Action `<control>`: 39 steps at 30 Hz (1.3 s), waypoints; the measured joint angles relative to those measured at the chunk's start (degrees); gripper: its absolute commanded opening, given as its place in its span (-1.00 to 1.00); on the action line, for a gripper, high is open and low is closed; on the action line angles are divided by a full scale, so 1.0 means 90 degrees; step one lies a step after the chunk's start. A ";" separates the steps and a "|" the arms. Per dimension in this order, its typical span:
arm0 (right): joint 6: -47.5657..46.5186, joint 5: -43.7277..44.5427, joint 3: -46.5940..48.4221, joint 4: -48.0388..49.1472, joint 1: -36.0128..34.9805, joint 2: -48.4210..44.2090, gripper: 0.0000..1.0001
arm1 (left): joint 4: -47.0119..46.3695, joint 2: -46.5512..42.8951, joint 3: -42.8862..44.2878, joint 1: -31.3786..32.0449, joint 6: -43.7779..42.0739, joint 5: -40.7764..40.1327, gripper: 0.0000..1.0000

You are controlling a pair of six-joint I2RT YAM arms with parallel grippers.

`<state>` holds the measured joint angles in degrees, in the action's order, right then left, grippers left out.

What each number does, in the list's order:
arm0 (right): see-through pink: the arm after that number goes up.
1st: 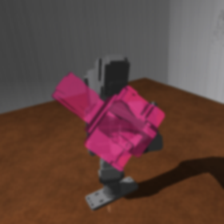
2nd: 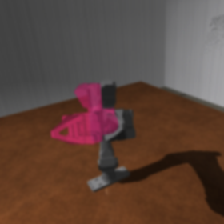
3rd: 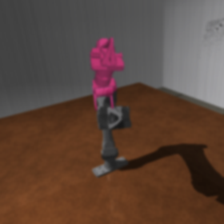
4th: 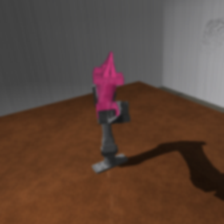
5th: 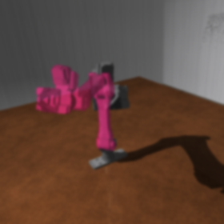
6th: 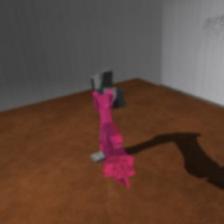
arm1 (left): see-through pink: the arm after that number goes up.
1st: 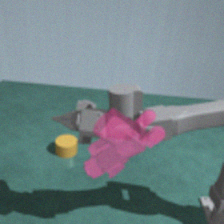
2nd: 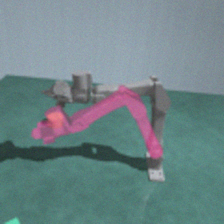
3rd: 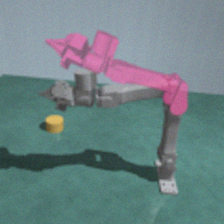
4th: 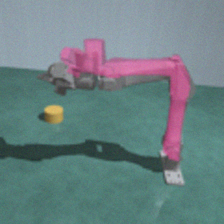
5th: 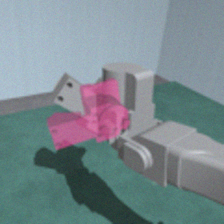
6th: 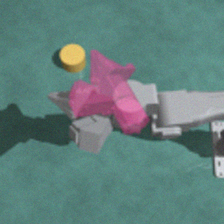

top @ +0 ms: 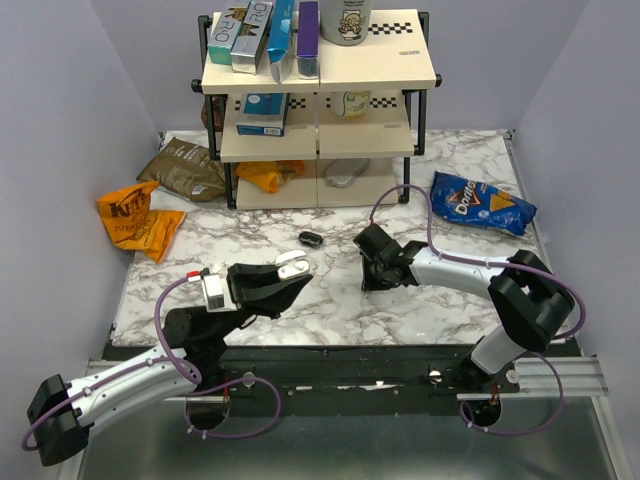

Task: Insert the wireless bluetooth earbuds into the charging case
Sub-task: Pick up the earbud from the center of the board.

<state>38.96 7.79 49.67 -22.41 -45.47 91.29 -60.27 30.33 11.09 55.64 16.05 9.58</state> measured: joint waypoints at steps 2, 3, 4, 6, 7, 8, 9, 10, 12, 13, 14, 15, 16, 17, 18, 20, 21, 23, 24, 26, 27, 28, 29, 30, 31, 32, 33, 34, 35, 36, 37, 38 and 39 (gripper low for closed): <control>-0.0002 0.0000 0.0000 0.0002 -0.0005 0.0000 -0.77 | 0.0000 0.0000 0.0000 0.0000 -0.0002 -0.0002 -1.00; -0.0002 0.0000 0.0000 0.0002 -0.0010 0.0000 -0.81 | 0.0000 0.0000 0.0000 0.0000 -0.0002 -0.0002 -1.00; -0.0002 0.0000 0.0000 0.0002 -0.0012 0.0000 -0.91 | 0.0000 0.0000 0.0000 0.0002 0.0000 -0.0002 -1.00; -0.0002 0.0007 0.0000 0.0002 -0.0019 -0.0010 -0.99 | 0.0002 0.0000 0.0000 0.0002 -0.0002 0.0000 -1.00; -0.0007 0.0010 0.0000 -0.0005 -0.0022 -0.0015 -0.99 | 0.0002 0.0000 0.0000 0.0010 -0.0002 -0.0002 -1.00; -0.0017 0.0015 0.0000 -0.0012 -0.0024 -0.0024 -0.99 | 0.0002 0.0000 0.0000 0.0015 -0.0002 -0.0002 -1.00; -0.0036 0.0046 0.0000 -0.0027 -0.0027 -0.0044 -0.99 | 0.0005 0.0000 0.0000 0.0019 0.0000 -0.0002 -1.00; -0.0073 0.0080 0.0000 -0.0046 -0.0032 -0.0078 -0.99 | 0.0005 0.0000 0.0000 0.0029 -0.0002 -0.0002 -1.00; -0.0168 0.0216 0.0012 -0.0100 -0.0034 -0.0223 -0.99 | 0.0010 0.0000 0.0000 0.0036 -0.0002 -0.0007 -1.00; -0.0233 0.0291 0.0027 -0.0117 -0.0034 -0.0323 -0.99 | 0.0010 0.0000 0.0000 0.0041 -0.0005 -0.0024 -1.00; -0.0306 0.0374 0.0075 -0.0151 -0.0034 -0.0430 -0.99 | 0.0012 0.0000 0.0000 0.0041 -0.0007 -0.0036 -1.00; -0.0393 0.0461 0.0136 -0.0160 -0.0034 -0.0549 -0.99 | 0.0010 0.0007 0.0000 0.0041 -0.0015 -0.0066 -1.00; -0.0469 0.0561 0.0226 -0.0175 -0.0036 -0.0673 -0.99 | 0.0010 0.0012 0.0000 0.0041 -0.0022 -0.0090 -1.00; -0.0583 0.0648 0.0321 -0.0177 -0.0036 -0.0801 -0.99 | 0.0010 0.0022 0.0000 0.0041 -0.0029 -0.0126 -1.00; -0.0692 0.0748 0.0427 -0.0189 -0.0036 -0.0940 -0.99 | 0.0002 0.0046 0.0000 0.0041 -0.0034 -0.0148 -1.00; -0.0950 0.0933 0.0653 -0.0187 -0.0036 -0.1241 -0.99 | -0.0010 0.0109 0.0000 0.0041 -0.0053 -0.0216 -1.00; -0.1071 0.1010 0.0758 -0.0185 -0.0036 -0.1389 -0.99 | -0.0012 0.0146 0.0000 0.0041 -0.0075 -0.0253 -1.00; -0.1443 0.1205 0.1003 -0.0131 -0.0066 -0.1746 -0.99 | -0.0015 0.0270 0.0019 0.0041 -0.0141 -0.0316 -1.00; -0.1603 0.1287 0.1105 -0.0102 -0.0090 -0.1909 -0.99 | -0.0010 0.0338 0.0051 0.0041 -0.0180 -0.0333 -1.00; -0.1962 0.1452 0.1345 -0.0058 -0.0172 -0.2198 -0.99 | -0.0002 0.0515 0.0175 0.0041 -0.0270 -0.0355 -1.00; -0.2135 0.1535 0.1469 0.0000 -0.0228 -0.2302 -0.99 | 0.0000 0.0593 0.0260 0.0041 -0.0313 -0.0355 -1.00; -0.2327 0.1610 0.1613 0.0049 -0.0289 -0.2397 -0.99 | 0.0000 0.0704 0.0374 0.0041 -0.0369 -0.0355 -1.00; -0.2511 0.1688 0.1766 0.0087 -0.0357 -0.2472 -0.99 | -0.0005 0.0770 0.0461 0.0039 -0.0415 -0.0355 -1.00; -0.2693 0.1766 0.1902 0.0168 -0.0435 -0.2543 -0.99 | -0.0002 0.0882 0.0588 0.0034 -0.0471 -0.0352 -1.00; -0.2873 0.1838 0.2030 0.0245 -0.0517 -0.2606 -0.99 | -0.0005 0.0962 0.0699 0.0017 -0.0520 -0.0350 -1.00; -0.3041 0.1899 0.2169 0.0272 -0.0593 -0.2659 -0.99 | -0.0005 0.1027 0.0777 -0.0012 -0.0554 -0.0350 -1.00; -0.3198 0.1945 0.2322 0.0308 -0.0670 -0.2701 -0.99 | -0.0007 0.1107 0.0867 -0.0046 -0.0597 -0.0345 -1.00; -0.3359 0.1989 0.2484 0.0350 -0.0748 -0.2732 -0.99 | -0.0010 0.1163 0.0940 -0.0080 -0.0622 -0.0325 -1.00; -0.3500 0.2018 0.2640 0.0369 -0.0816 -0.2766 -0.99 | -0.0015 0.1234 0.1027 -0.0172 -0.0644 -0.0299 -1.00; -0.3626 0.2040 0.2810 0.0386 -0.0899 -0.2793 -0.99 | -0.0029 0.1297 0.1103 -0.0257 -0.0656 -0.0270 -1.00; -0.3772 0.2057 0.2965 0.0413 -0.0986 -0.2827 -0.99 | -0.0044 0.1350 0.1163 -0.0333 -0.0663 -0.0240 -1.00; -0.3920 0.2067 0.3111 0.0442 -0.1073 -0.2873 -0.99 | -0.0053 0.1423 0.1241 -0.0444 -0.0665 -0.0177 -1.00; -0.4051 0.2064 0.3240 0.0471 -0.1173 -0.2922 -0.99 | -0.0070 0.1479 0.1304 -0.0529 -0.0665 -0.0124 -1.00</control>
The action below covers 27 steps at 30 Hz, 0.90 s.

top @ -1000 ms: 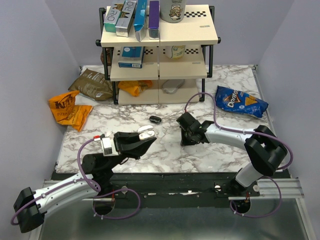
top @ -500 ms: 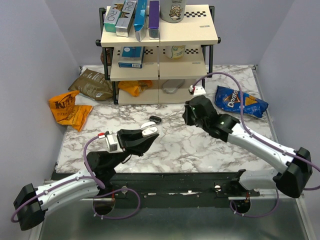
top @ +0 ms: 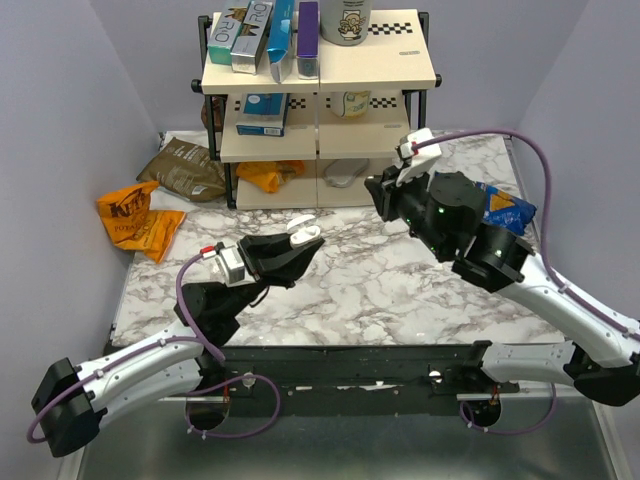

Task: Insert the wireless bluetooth earbuds into the charging case
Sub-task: Pick up the earbud from the center of the board, then place the earbud in the charging case.

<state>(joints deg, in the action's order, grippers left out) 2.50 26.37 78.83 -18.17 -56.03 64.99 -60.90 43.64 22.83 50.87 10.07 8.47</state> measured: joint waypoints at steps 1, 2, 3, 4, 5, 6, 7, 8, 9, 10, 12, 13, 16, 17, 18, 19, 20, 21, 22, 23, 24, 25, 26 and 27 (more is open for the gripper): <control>-0.0134 -0.0005 0.0124 0.0022 -0.0117 -0.0053 -0.99 | -0.0036 0.0070 0.0061 -0.0073 0.0002 0.0041 -1.00; -0.0267 -0.0036 0.0248 0.0056 -0.0238 -0.0119 -0.99 | -0.0068 0.0153 0.0134 -0.0170 0.0010 0.0117 -1.00; -0.0364 -0.0085 0.0325 0.0080 -0.0342 -0.0189 -0.99 | -0.0107 0.0226 0.0192 -0.0250 0.0022 0.0189 -1.00; -0.0442 -0.0165 0.0386 0.0095 -0.0418 -0.0253 -0.99 | -0.0151 0.0342 0.0277 -0.0340 0.0039 0.0289 -1.00; -0.0512 -0.0267 0.0447 0.0102 -0.0483 -0.0318 -0.99 | -0.0185 0.0420 0.0335 -0.0393 0.0051 0.0340 -1.00; -0.0576 -0.0389 0.0505 0.0107 -0.0549 -0.0372 -0.99 | -0.0231 0.0522 0.0403 -0.0459 0.0075 0.0437 -1.00; -0.0634 -0.0510 0.0551 0.0117 -0.0605 -0.0423 -0.99 | -0.0260 0.0597 0.0454 -0.0500 0.0083 0.0493 -1.00; -0.0699 -0.0622 0.0588 0.0126 -0.0661 -0.0469 -0.99 | -0.0299 0.0707 0.0517 -0.0539 0.0114 0.0593 -1.00; -0.0770 -0.0709 0.0602 0.0151 -0.0712 -0.0505 -0.99 | -0.0340 0.0787 0.0573 -0.0563 0.0136 0.0670 -1.00; -0.0852 -0.0787 0.0607 0.0185 -0.0772 -0.0534 -0.99 | -0.0362 0.0884 0.0646 -0.0585 0.0180 0.0763 -1.00; -0.1044 -0.0930 0.0602 0.0238 -0.0896 -0.0563 -0.99 | -0.0408 0.1066 0.0782 -0.0617 0.0243 0.0918 -1.00; -0.1151 -0.0993 0.0595 0.0287 -0.0981 -0.0566 -0.99 | -0.0425 0.1178 0.0872 -0.0639 0.0291 0.0998 -1.00; -0.1443 -0.1039 0.0525 0.0461 -0.1207 -0.0556 -0.99 | -0.0534 0.1464 0.1073 -0.0690 0.0440 0.1175 -1.00; -0.1535 -0.1039 0.0520 0.0529 -0.1280 -0.0537 -0.99 | -0.0563 0.1557 0.1134 -0.0699 0.0500 0.1231 -1.00; -0.1613 -0.1037 0.0520 0.0588 -0.1331 -0.0512 -0.99 | -0.0595 0.1637 0.1188 -0.0702 0.0537 0.1285 -1.00; -0.1676 -0.1032 0.0520 0.0641 -0.1379 -0.0483 -0.99 | -0.0614 0.1700 0.1239 -0.0714 0.0566 0.1321 -1.00; -0.1736 -0.1032 0.0520 0.0707 -0.1413 -0.0454 -0.99 | -0.0641 0.1785 0.1299 -0.0731 0.0614 0.1365 -1.00; -0.1790 -0.1025 0.0520 0.0760 -0.1440 -0.0418 -0.99 | -0.0653 0.1838 0.1345 -0.0738 0.0639 0.1404 -1.00; -0.1821 -0.1025 0.0520 0.0804 -0.1467 -0.0379 -0.99 | -0.0661 0.1904 0.1389 -0.0741 0.0668 0.1443 -1.00; -0.1851 -0.1025 0.0517 0.0855 -0.1484 -0.0340 -0.99 | -0.0673 0.1940 0.1404 -0.0743 0.0687 0.1462 -1.00; -0.1880 -0.1025 0.0508 0.0908 -0.1496 -0.0301 -0.99 | -0.0697 0.1977 0.1416 -0.0743 0.0714 0.1481 -1.00; -0.1909 -0.1025 0.0478 0.0962 -0.1498 -0.0267 -0.99 | -0.0707 0.2006 0.1428 -0.0743 0.0741 0.1501 -1.00; -0.1923 -0.1025 0.0437 0.1001 -0.1518 -0.0248 -0.99 | -0.0714 0.2040 0.1445 -0.0743 0.0770 0.1520 -1.00; -0.1943 -0.1027 0.0386 0.1052 -0.1520 -0.0231 -0.99 | -0.0721 0.2064 0.1457 -0.0743 0.0789 0.1525 -1.00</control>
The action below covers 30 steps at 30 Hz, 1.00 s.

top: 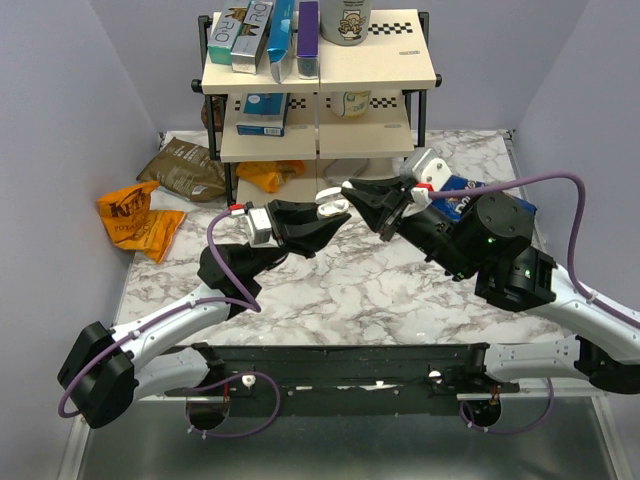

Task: Insert the wireless bluetooth earbuds into the charging case
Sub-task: Place the earbud in the charging case.

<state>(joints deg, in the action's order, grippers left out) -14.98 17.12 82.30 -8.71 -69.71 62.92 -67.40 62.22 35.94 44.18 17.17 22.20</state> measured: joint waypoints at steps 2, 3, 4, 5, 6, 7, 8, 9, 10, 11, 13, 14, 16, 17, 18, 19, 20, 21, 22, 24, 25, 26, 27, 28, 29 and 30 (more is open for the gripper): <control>-0.0015 -0.0002 -0.0148 0.0112 -0.0007 0.0007 -0.99 | 0.0000 0.0029 0.0005 0.0000 0.0032 0.0022 -1.00; -0.0015 -0.0002 -0.0216 0.0151 -0.0010 0.0010 -0.99 | 0.0000 0.0036 0.0005 0.0000 0.0049 0.0032 -1.00; -0.0015 -0.0005 -0.0277 0.0180 -0.0010 0.0017 -0.99 | 0.0000 0.0041 0.0005 -0.0005 0.0058 0.0039 -1.00; -0.0012 -0.0007 -0.0333 0.0209 -0.0012 0.0024 -0.99 | 0.0005 0.0041 0.0005 -0.0015 0.0078 0.0041 -1.00; -0.0012 -0.0007 -0.0393 0.0243 -0.0012 0.0034 -0.99 | 0.0002 0.0041 0.0005 -0.0022 0.0092 0.0041 -1.00; -0.0010 -0.0007 -0.0425 0.0265 -0.0012 0.0039 -0.99 | 0.0002 0.0041 0.0005 -0.0022 0.0114 0.0041 -1.00; -0.0010 -0.0010 -0.0469 0.0316 -0.0012 0.0041 -0.99 | 0.0007 0.0041 0.0005 -0.0024 0.0134 0.0041 -1.00; -0.0010 -0.0010 -0.0512 0.0362 -0.0012 0.0044 -0.99 | 0.0029 0.0041 0.0007 -0.0024 0.0168 0.0039 -1.00; -0.0010 -0.0010 -0.0561 0.0415 -0.0012 0.0044 -0.99 | 0.0044 0.0041 0.0007 -0.0027 0.0192 0.0039 -1.00; -0.0010 -0.0010 -0.0593 0.0452 -0.0012 0.0044 -0.99 | 0.0075 0.0041 0.0010 -0.0027 0.0260 0.0036 -1.00; -0.0005 -0.0010 -0.0682 0.0561 -0.0012 0.0036 -0.99 | 0.0114 0.0041 0.0024 -0.0027 0.0369 0.0034 -1.00; -0.0005 -0.0010 -0.0741 0.0636 -0.0012 0.0034 -0.99 | 0.0129 0.0041 0.0029 -0.0027 0.0486 0.0029 -1.00; -0.0002 -0.0010 -0.0782 0.0707 -0.0012 0.0034 -0.99 | 0.0146 0.0041 0.0032 -0.0027 0.0593 0.0019 -1.00; 0.0000 -0.0010 -0.0792 0.0736 -0.0012 0.0034 -0.99 | 0.0172 0.0041 0.0032 -0.0027 0.0668 0.0000 -1.00; 0.0002 -0.0010 -0.0797 0.0772 -0.0012 0.0034 -0.99 | 0.0194 0.0041 0.0032 -0.0027 0.0719 -0.0012 -1.00; 0.0005 -0.0010 -0.0799 0.0816 -0.0012 0.0034 -0.99 | 0.0228 0.0041 0.0032 -0.0027 0.0782 -0.0024 -1.00; 0.0010 -0.0010 -0.0799 0.0850 -0.0012 0.0034 -0.99 | 0.0257 0.0041 0.0032 -0.0027 0.0835 -0.0034 -1.00; 0.0010 -0.0010 -0.0799 0.0874 -0.0012 0.0034 -0.99 | 0.0287 0.0041 0.0032 -0.0027 0.0882 -0.0044 -1.00; 0.0012 -0.0010 -0.0799 0.0899 -0.0012 0.0034 -0.99 | 0.0330 0.0041 0.0036 -0.0027 0.0935 -0.0056 -1.00; 0.0012 -0.0010 -0.0801 0.0923 -0.0012 0.0034 -0.99 | 0.0391 0.0049 0.0053 -0.0027 0.1013 -0.0061 -1.00; 0.0015 -0.0010 -0.0801 0.0937 -0.0012 0.0034 -0.99 | 0.0408 0.0053 0.0068 -0.0027 0.1039 -0.0063 -1.00; 0.0015 -0.0010 -0.0804 0.0959 -0.0012 0.0034 -0.99 | 0.0415 0.0061 0.0092 -0.0027 0.1066 -0.0068 -1.00; 0.0015 -0.0010 -0.0806 0.0964 -0.0012 0.0034 -0.99 | 0.0415 0.0063 0.0104 -0.0027 0.1090 -0.0073 -1.00; 0.0015 -0.0010 -0.0809 0.0964 -0.0012 0.0034 -0.99 | 0.0413 0.0063 0.0119 -0.0027 0.1122 -0.0078 -1.00; 0.0015 -0.0010 -0.0811 0.0967 -0.0012 0.0034 -0.99 | 0.0415 0.0063 0.0124 -0.0027 0.1139 -0.0078 -1.00; 0.0017 -0.0007 -0.0818 0.0971 -0.0012 0.0034 -0.99 | 0.0415 0.0063 0.0126 -0.0027 0.1156 -0.0080 -1.00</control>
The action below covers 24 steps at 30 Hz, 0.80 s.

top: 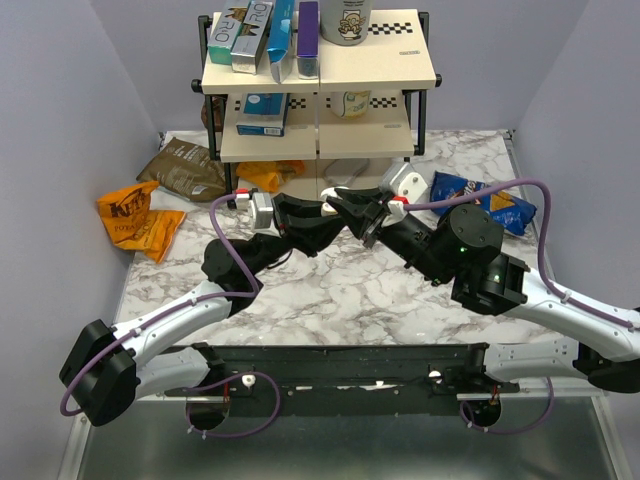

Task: Insert the wireless bluetooth earbuds into the charging case
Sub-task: Place the earbud in the charging case.

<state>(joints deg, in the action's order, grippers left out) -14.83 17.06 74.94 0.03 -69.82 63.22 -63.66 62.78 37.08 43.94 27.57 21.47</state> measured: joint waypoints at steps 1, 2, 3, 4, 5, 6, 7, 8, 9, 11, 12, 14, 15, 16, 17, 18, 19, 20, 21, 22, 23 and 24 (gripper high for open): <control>-0.0002 0.0000 -0.0007 0.0002 0.0000 0.0000 -0.99 | 0.0000 0.0000 0.0000 0.0000 0.0017 0.0000 -1.00; 0.0000 0.0000 -0.0012 0.0012 0.0000 0.0007 -0.99 | 0.0002 0.0000 0.0000 0.0000 0.0022 0.0000 -1.00; 0.0000 0.0000 -0.0015 0.0012 0.0000 0.0017 -0.99 | 0.0012 0.0000 0.0000 0.0000 0.0032 -0.0002 -1.00; -0.0002 0.0000 -0.0015 0.0017 0.0000 0.0032 -0.99 | 0.0019 0.0000 0.0000 0.0000 0.0041 -0.0002 -1.00; -0.0002 0.0000 -0.0015 0.0022 0.0000 0.0046 -0.99 | 0.0032 0.0000 0.0000 0.0000 0.0044 -0.0002 -1.00; -0.0002 0.0002 -0.0015 0.0027 0.0000 0.0063 -0.99 | 0.0049 0.0000 0.0000 0.0000 0.0044 -0.0002 -1.00; -0.0002 0.0000 -0.0015 0.0029 0.0000 0.0085 -0.99 | 0.0070 0.0000 0.0000 0.0000 0.0046 -0.0002 -1.00; -0.0002 0.0000 -0.0015 0.0029 0.0000 0.0104 -0.99 | 0.0090 0.0000 0.0002 0.0000 0.0046 -0.0005 -1.00; -0.0002 0.0002 -0.0015 0.0029 0.0000 0.0121 -0.99 | 0.0104 0.0000 0.0002 0.0000 0.0046 -0.0005 -1.00; -0.0002 0.0000 -0.0022 0.0029 0.0000 0.0153 -0.99 | 0.0138 0.0000 0.0002 0.0000 0.0046 -0.0007 -1.00; -0.0002 0.0002 -0.0032 0.0029 0.0000 0.0165 -0.99 | 0.0143 0.0000 0.0002 0.0000 0.0046 -0.0007 -1.00; -0.0002 0.0005 -0.0053 0.0034 0.0000 0.0182 -0.99 | 0.0165 -0.0002 0.0002 0.0000 0.0046 -0.0010 -1.00; -0.0002 0.0007 -0.0070 0.0032 0.0000 0.0187 -0.99 | 0.0180 -0.0002 0.0002 0.0000 0.0046 -0.0012 -1.00; -0.0002 0.0012 -0.0083 0.0032 0.0000 0.0189 -0.99 | 0.0189 -0.0002 0.0002 0.0000 0.0044 -0.0015 -1.00; -0.0005 0.0027 -0.0092 0.0039 0.0000 0.0192 -0.99 | 0.0209 -0.0002 0.0002 0.0000 0.0044 -0.0017 -1.00; -0.0005 0.0044 -0.0100 0.0039 0.0000 0.0192 -0.99 | 0.0231 -0.0002 0.0002 0.0000 0.0044 -0.0022 -1.00; -0.0007 0.0068 -0.0109 0.0041 0.0000 0.0192 -0.99 | 0.0245 -0.0002 0.0002 0.0000 0.0044 -0.0027 -1.00; -0.0010 0.0090 -0.0114 0.0041 0.0000 0.0192 -0.99 | 0.0257 -0.0002 0.0002 0.0000 0.0044 -0.0034 -1.00; -0.0017 0.0124 -0.0131 0.0061 0.0000 0.0192 -0.99 | 0.0267 -0.0002 0.0002 0.0000 0.0044 -0.0036 -1.00; -0.0024 0.0163 -0.0146 0.0083 0.0000 0.0189 -0.99 | 0.0279 -0.0002 0.0002 0.0000 0.0044 -0.0044 -1.00; -0.0027 0.0189 -0.0160 0.0104 0.0000 0.0189 -0.99 | 0.0287 -0.0002 0.0002 0.0000 0.0044 -0.0049 -1.00; -0.0029 0.0211 -0.0182 0.0136 0.0000 0.0189 -0.99 | 0.0296 -0.0002 0.0002 0.0000 0.0044 -0.0051 -1.00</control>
<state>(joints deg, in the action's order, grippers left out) -15.09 18.96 73.30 1.26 -69.82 64.93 -60.99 62.76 37.10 43.94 27.97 21.02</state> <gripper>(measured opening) 0.247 0.367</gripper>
